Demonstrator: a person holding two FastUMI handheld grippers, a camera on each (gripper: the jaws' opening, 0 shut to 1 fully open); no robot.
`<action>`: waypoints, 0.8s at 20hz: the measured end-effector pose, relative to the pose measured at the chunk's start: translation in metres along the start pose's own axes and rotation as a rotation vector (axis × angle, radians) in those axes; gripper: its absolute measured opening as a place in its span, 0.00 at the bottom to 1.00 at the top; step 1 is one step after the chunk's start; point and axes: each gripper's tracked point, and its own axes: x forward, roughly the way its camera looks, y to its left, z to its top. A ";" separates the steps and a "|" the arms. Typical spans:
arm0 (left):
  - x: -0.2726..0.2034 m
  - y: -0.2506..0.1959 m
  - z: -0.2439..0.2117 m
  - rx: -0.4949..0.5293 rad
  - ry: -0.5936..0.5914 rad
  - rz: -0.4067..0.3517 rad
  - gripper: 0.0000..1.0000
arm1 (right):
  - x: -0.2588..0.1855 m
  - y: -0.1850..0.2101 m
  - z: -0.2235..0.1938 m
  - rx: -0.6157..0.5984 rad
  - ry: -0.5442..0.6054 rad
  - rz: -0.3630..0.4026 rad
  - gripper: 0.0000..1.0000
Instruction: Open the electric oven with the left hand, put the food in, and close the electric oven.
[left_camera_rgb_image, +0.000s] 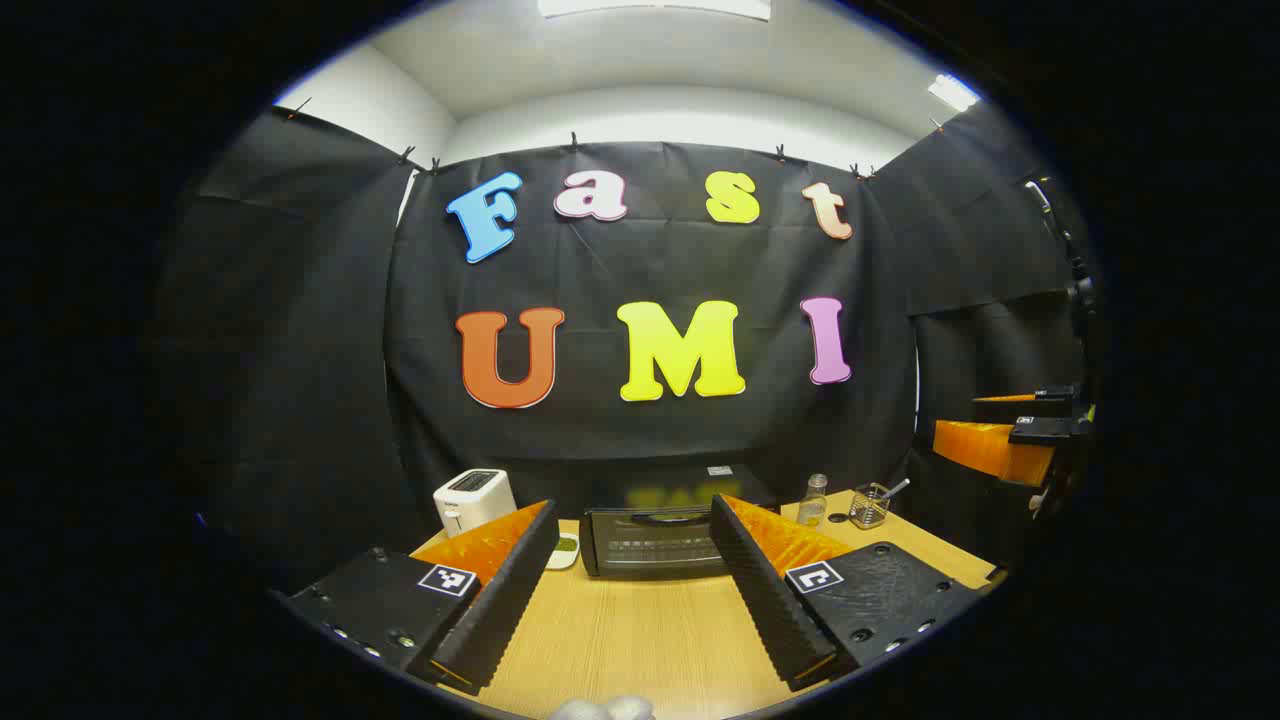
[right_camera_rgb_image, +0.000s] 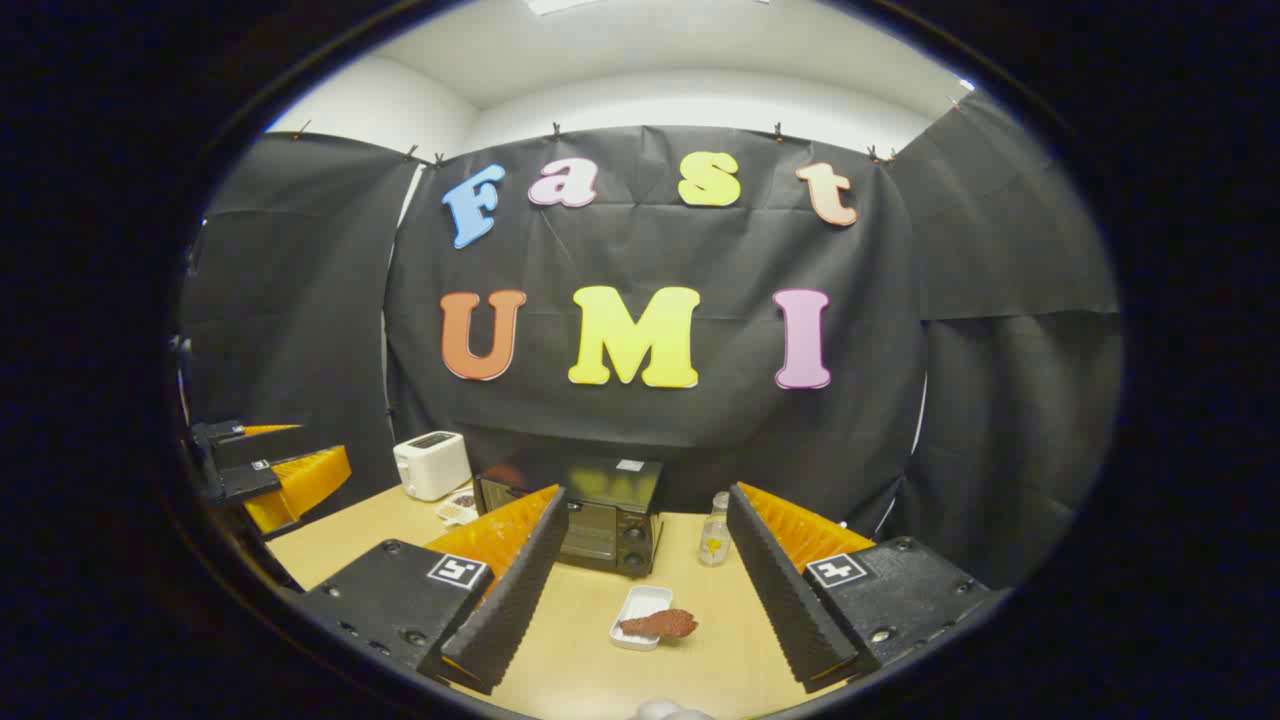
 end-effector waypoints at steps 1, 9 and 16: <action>0.001 0.001 0.001 0.001 -0.001 -0.003 0.96 | -0.002 0.001 -0.001 0.001 0.000 -0.003 1.00; 0.002 0.004 0.005 0.004 -0.009 -0.005 0.96 | -0.005 0.001 0.001 -0.016 -0.005 -0.011 1.00; 0.013 -0.004 0.004 0.020 -0.003 -0.021 0.96 | -0.002 -0.020 -0.001 0.011 0.003 -0.057 1.00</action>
